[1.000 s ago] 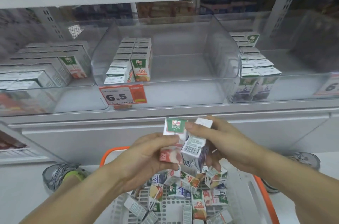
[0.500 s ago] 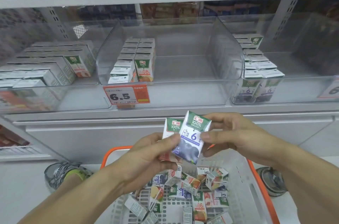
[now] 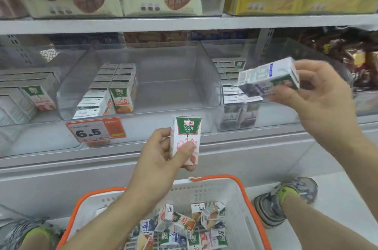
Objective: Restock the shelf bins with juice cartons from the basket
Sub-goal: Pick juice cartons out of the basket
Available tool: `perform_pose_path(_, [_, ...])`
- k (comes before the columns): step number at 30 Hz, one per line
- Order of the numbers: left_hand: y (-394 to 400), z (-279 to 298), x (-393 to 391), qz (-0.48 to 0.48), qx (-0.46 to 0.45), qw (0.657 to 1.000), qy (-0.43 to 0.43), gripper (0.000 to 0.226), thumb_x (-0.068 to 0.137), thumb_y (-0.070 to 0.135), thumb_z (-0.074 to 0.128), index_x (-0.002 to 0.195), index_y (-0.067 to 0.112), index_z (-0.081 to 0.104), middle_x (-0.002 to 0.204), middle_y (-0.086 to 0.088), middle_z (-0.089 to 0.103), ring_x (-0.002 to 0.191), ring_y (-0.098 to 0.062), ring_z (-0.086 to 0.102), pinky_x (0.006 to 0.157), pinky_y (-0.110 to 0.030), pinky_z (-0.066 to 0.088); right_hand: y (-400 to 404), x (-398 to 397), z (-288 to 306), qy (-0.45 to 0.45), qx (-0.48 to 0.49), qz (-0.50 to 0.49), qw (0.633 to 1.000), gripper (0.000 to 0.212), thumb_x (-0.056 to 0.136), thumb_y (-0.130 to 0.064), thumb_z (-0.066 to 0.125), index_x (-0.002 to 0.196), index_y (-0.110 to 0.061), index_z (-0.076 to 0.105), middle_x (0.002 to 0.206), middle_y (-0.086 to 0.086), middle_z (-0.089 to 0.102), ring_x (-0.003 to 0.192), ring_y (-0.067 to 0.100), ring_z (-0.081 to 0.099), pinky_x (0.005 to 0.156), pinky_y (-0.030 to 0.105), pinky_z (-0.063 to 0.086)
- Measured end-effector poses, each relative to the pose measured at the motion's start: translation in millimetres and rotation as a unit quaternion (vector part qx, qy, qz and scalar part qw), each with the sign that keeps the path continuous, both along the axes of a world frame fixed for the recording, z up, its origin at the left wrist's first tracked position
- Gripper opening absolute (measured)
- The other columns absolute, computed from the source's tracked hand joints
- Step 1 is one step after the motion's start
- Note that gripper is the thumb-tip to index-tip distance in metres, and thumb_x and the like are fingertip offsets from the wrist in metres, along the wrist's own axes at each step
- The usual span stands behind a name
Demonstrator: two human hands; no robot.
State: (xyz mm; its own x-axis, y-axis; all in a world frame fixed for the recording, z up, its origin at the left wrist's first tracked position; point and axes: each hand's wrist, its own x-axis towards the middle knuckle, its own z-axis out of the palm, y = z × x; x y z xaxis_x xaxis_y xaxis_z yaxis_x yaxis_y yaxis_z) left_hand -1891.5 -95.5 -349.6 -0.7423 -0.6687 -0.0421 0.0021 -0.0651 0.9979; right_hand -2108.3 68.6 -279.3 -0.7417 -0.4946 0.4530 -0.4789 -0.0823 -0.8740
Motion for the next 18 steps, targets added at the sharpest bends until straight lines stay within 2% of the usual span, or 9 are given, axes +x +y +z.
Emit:
perform_pose_path(3, [5.7,5.4,-17.2,0.002,-0.021,0.999,0.024,0.042,0.079,0.028,0.07,0.116,0.015,0.056,0.088,-0.009,0.075,0.071,-0.027,0.069,0.079,-0.047,0.057,-13.0,-61.2,7.0,0.068,0.085,-0.098,0.989,0.038,0.085,-0.008,0.075,0.109,-0.033,0.059,0.106,0.002,0.066,0.08,0.017,0.073,0.064,0.021,0.057])
perform_pose_path(4, [6.5,4.4,-22.8,0.002,-0.021,0.999,0.026,0.043,0.078,0.028,0.07,0.116,0.015,0.056,0.089,-0.009,0.075,0.072,-0.027,0.069,0.079,-0.048,0.058,-20.9,-84.5,4.5,0.088,0.13,-0.114,0.981,0.037,0.084,-0.011,0.075,0.111,-0.032,0.06,0.104,0.0,0.066,0.081,0.018,0.073,0.066,0.025,0.056])
perform_pose_path(6, [7.7,1.0,-30.4,-0.001,-0.016,1.0,0.025,0.042,0.077,0.027,0.07,0.115,0.016,0.057,0.088,-0.009,0.075,0.072,-0.028,0.069,0.079,-0.05,0.058,-44.8,-128.0,-4.9,0.134,0.225,-0.138,0.955,0.037,0.083,-0.016,0.076,0.117,-0.024,0.064,0.108,0.003,0.069,0.089,0.02,0.069,0.079,0.031,0.053])
perform_pose_path(9, [6.3,-4.0,-40.3,-0.013,-0.018,1.0,0.021,0.04,0.077,0.027,0.07,0.114,0.016,0.058,0.088,-0.008,0.075,0.071,-0.028,0.069,0.077,-0.048,0.058,-95.0,-179.8,-18.4,0.13,0.32,-0.125,0.93,0.043,0.085,-0.018,0.076,0.126,-0.017,0.063,0.121,0.006,0.067,0.093,0.013,0.057,0.075,0.02,0.043])
perform_pose_path(12, [2.4,-10.3,-51.8,-0.021,-0.004,0.999,0.025,0.045,0.073,0.03,0.07,0.113,0.016,0.058,0.087,-0.009,0.075,0.069,-0.025,0.069,0.068,-0.034,0.057,-139.9,-206.2,-30.1,0.084,0.38,-0.087,0.917,0.044,0.085,-0.02,0.078,0.126,-0.02,0.063,0.123,0.004,0.064,0.094,0.015,0.061,0.069,0.019,0.049])
perform_pose_path(15, [0.4,-14.6,-62.7,-0.03,0.014,0.999,0.027,0.047,0.072,0.029,0.071,0.114,0.015,0.057,0.088,-0.009,0.075,0.068,-0.025,0.07,0.067,-0.035,0.056,-155.7,-224.5,-44.9,0.112,0.407,-0.078,0.903,0.049,0.085,-0.016,0.077,0.128,-0.017,0.055,0.113,0.005,0.059,0.082,0.017,0.059,0.053,0.01,0.045])
perform_pose_path(17, [1.9,-16.7,-68.7,-0.038,0.012,0.999,0.02,0.046,0.073,0.029,0.071,0.114,0.015,0.057,0.09,-0.006,0.076,0.07,-0.026,0.07,0.069,-0.039,0.058,-152.1,-232.6,-50.5,0.138,0.434,-0.075,0.887,0.054,0.084,-0.013,0.078,0.127,-0.015,0.046,0.102,0.005,0.054,0.076,0.019,0.058,0.047,0.011,0.046])
perform_pose_path(18, [3.2,-17.3,-70.4,-0.041,0.012,0.999,0.021,0.045,0.074,0.028,0.071,0.114,0.015,0.058,0.09,-0.006,0.076,0.07,-0.026,0.07,0.069,-0.039,0.058,-150.7,-233.8,-48.5,0.149,0.439,-0.084,0.882,0.056,0.083,-0.017,0.08,0.127,-0.016,0.045,0.1,0.004,0.055,0.078,0.022,0.061,0.048,0.014,0.046])
